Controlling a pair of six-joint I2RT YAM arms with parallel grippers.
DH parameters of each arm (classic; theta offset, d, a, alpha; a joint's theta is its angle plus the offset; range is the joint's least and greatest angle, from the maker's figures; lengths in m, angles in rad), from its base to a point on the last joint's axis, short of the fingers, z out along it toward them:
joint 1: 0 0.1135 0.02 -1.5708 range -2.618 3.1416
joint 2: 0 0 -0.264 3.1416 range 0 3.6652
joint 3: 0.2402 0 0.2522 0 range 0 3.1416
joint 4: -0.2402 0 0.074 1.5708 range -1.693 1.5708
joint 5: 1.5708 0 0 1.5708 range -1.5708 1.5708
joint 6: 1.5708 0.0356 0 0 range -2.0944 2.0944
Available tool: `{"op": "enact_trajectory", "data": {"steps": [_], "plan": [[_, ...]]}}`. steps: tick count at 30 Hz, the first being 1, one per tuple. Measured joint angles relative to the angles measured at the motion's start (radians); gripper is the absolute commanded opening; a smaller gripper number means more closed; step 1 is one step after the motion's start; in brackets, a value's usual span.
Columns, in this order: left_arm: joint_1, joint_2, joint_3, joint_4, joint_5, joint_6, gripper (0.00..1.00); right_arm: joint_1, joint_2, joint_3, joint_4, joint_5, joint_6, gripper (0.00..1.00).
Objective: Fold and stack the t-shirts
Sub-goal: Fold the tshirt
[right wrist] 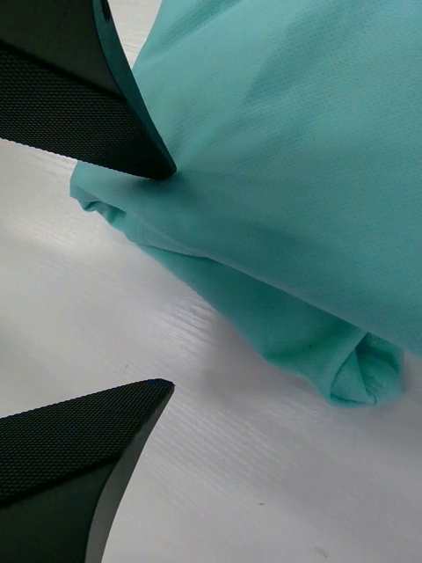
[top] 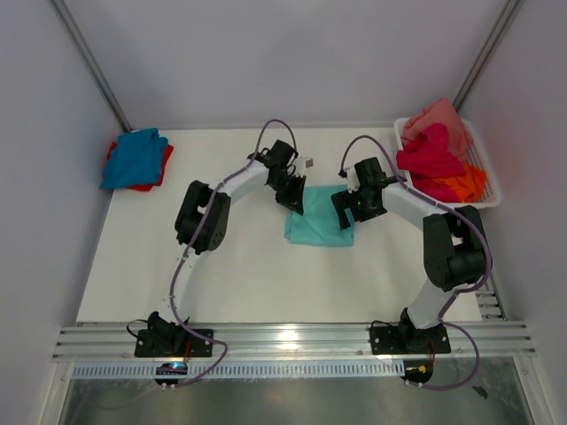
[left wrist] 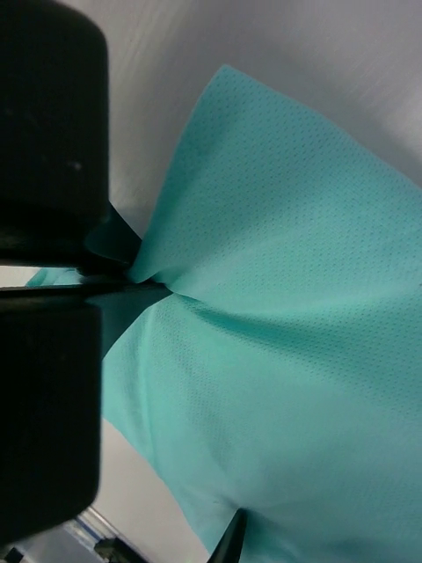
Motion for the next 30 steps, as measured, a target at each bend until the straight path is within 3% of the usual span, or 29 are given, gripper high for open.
{"op": "enact_trajectory", "data": {"steps": [7, 18, 30], "plan": [[0.043, 0.01, 0.054, -0.038, -0.117, 0.031, 0.0, 0.0, -0.041, 0.0, 0.0, 0.001, 0.0, 0.99], [0.241, -0.043, 0.005, -0.04, -0.264, 0.069, 0.0, 0.0, -0.054, 0.0, 0.0, 0.003, -0.001, 0.99], [0.367, -0.071, -0.011, -0.043, -0.534, 0.24, 0.0, 0.0, -0.054, 0.0, 0.0, 0.003, -0.001, 0.99]]}}
